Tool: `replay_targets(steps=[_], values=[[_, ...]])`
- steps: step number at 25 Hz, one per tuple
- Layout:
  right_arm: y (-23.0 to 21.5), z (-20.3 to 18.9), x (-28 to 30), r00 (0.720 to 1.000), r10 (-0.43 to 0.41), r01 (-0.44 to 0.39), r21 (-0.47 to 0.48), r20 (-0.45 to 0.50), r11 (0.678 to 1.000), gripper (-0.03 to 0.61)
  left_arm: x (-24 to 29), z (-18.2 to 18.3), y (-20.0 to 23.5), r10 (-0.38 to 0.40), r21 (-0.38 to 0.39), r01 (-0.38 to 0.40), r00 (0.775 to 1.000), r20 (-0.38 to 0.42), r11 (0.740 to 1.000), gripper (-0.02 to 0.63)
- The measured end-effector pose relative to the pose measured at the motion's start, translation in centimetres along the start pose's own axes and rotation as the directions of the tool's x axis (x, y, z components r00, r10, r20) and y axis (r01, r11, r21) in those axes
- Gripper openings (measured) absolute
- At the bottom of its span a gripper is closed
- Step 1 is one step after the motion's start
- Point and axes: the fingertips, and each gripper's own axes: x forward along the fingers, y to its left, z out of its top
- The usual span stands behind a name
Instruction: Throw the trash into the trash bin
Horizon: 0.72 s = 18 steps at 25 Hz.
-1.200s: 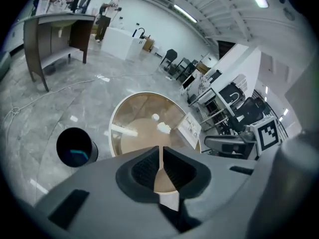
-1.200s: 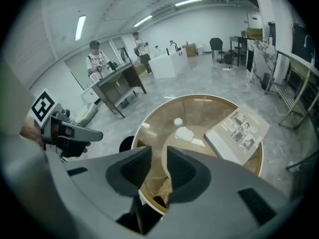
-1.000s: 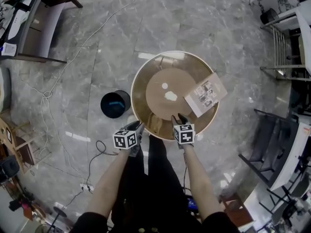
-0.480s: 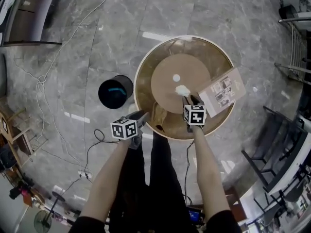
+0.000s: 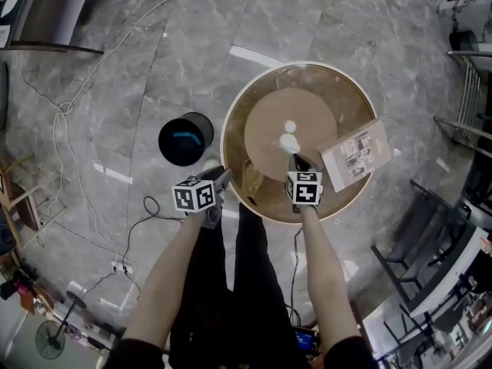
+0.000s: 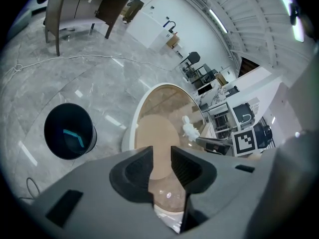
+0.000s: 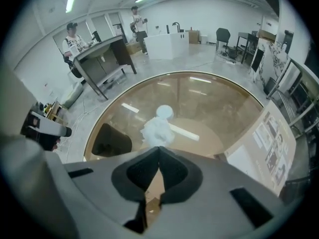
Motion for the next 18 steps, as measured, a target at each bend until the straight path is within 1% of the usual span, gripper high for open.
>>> replay_targets(steps=[4,9,14,18], values=[[3.9,1.8,-0.1,0.999,0.043,-0.042,-0.036,0.025,0.998,0.003,-1.4,1.0,1.2,0.006,-0.033,-0.005,0.999,0.038,0.999,0.110],[10.5,3.5,0.3,0.992,0.121,-0.117,-0.117,0.025,0.986,0.003,-3.9,1.3,3.6,0.035,-0.091,-0.027,0.996,0.085,0.996,0.110],[17.6,5.0,1.0,0.979,0.204,-0.196,-0.223,0.013,0.955,0.003,-7.2,1.0,7.0,0.075,-0.167,-0.051,0.987,0.143,0.985,0.110],[23.5,5.8,1.6,0.964,0.265,-0.257,-0.292,-0.014,0.921,0.003,-10.5,0.7,10.4,0.128,-0.233,-0.081,0.973,0.193,0.969,0.110]])
